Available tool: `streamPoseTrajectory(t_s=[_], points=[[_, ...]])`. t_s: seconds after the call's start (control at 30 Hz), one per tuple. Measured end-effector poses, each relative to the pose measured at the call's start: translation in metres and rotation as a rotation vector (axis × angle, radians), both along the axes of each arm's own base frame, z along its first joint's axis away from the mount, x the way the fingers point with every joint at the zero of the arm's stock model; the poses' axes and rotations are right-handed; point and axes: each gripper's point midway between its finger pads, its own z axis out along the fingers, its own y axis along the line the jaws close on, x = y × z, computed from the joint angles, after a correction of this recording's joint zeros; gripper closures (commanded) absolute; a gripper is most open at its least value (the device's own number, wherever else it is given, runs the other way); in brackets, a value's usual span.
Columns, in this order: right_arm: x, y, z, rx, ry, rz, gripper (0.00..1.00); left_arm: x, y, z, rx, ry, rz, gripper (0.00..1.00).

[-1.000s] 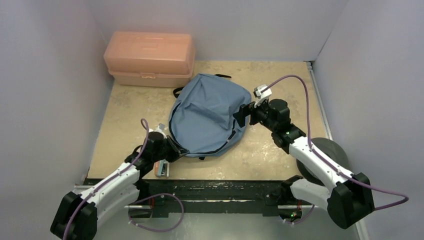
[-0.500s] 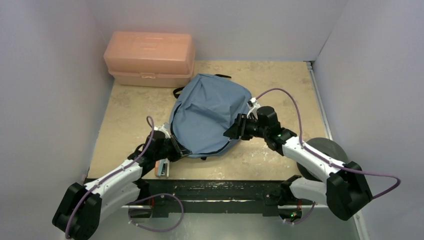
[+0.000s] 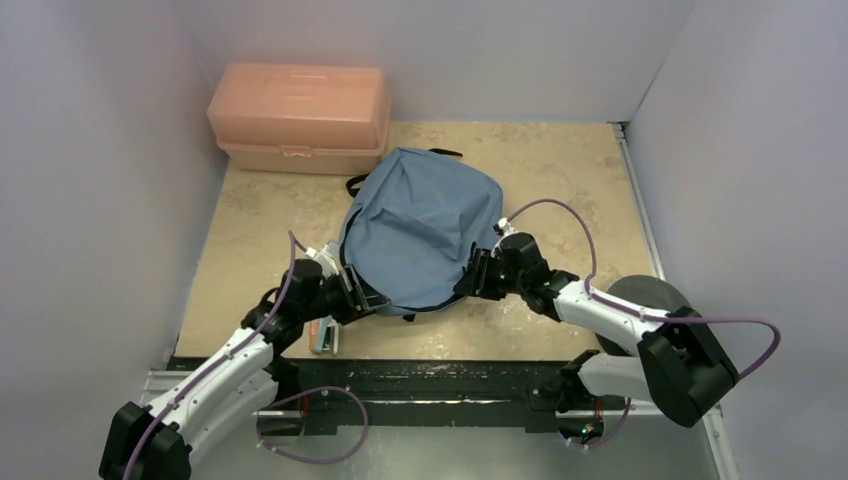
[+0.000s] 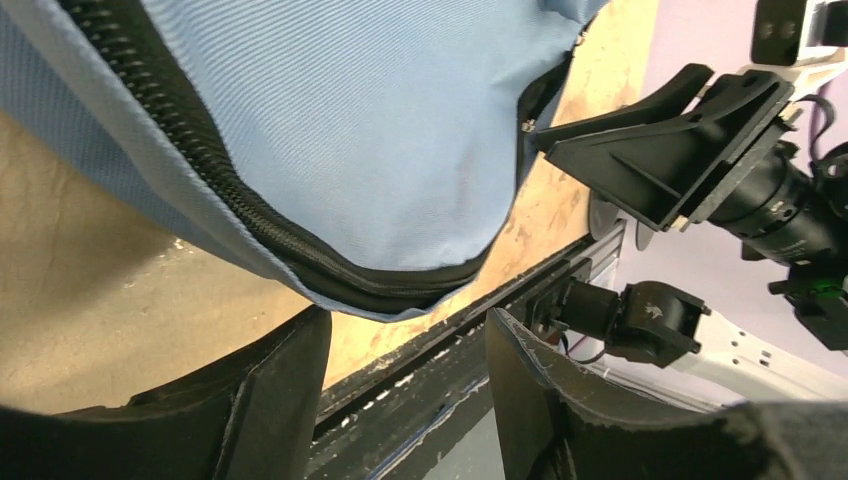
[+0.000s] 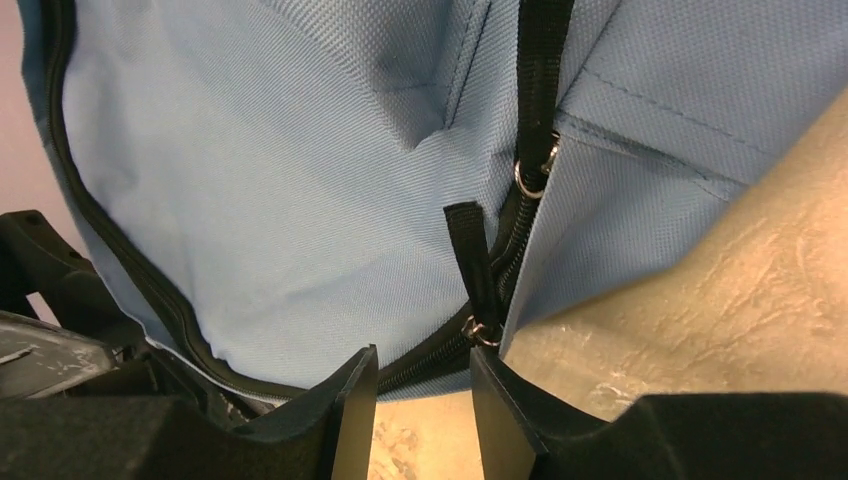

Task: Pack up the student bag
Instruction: Zip the student bag at the center of the board.

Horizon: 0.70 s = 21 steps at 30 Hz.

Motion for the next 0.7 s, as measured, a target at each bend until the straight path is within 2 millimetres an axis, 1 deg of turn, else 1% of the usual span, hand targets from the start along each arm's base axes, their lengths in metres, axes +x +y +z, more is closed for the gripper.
streamPoseTrajectory(t_s=[0.07, 0.13, 0.23, 0.33, 0.43, 0.53, 0.6, 0.7], points=[[-0.002, -0.003, 0.002, 0.004, -0.013, -0.014, 0.52, 0.000, -0.001, 0.006, -0.009, -0.009, -0.003, 0.42], [-0.001, -0.006, 0.006, -0.001, -0.030, -0.025, 0.52, -0.001, 0.000, 0.004, -0.003, 0.002, -0.003, 0.41], [0.004, -0.010, 0.007, -0.034, -0.040, -0.038, 0.52, -0.002, 0.000, -0.007, 0.020, 0.051, -0.004, 0.42], [0.012, -0.012, 0.014, -0.071, -0.071, -0.037, 0.52, -0.006, 0.000, -0.024, 0.049, 0.124, -0.008, 0.45], [0.021, -0.015, 0.021, -0.111, -0.117, -0.029, 0.54, -0.006, -0.002, -0.028, 0.051, 0.142, -0.008, 0.48], [0.031, -0.015, 0.022, -0.156, -0.155, -0.009, 0.60, -0.005, -0.004, -0.027, 0.046, 0.134, -0.013, 0.50], [0.037, -0.016, 0.018, -0.192, -0.166, 0.002, 0.64, -0.004, -0.005, -0.026, 0.044, 0.131, -0.014, 0.51], [0.041, -0.016, 0.012, -0.225, -0.169, 0.023, 0.69, -0.004, -0.006, -0.028, 0.046, 0.137, -0.017, 0.51]])
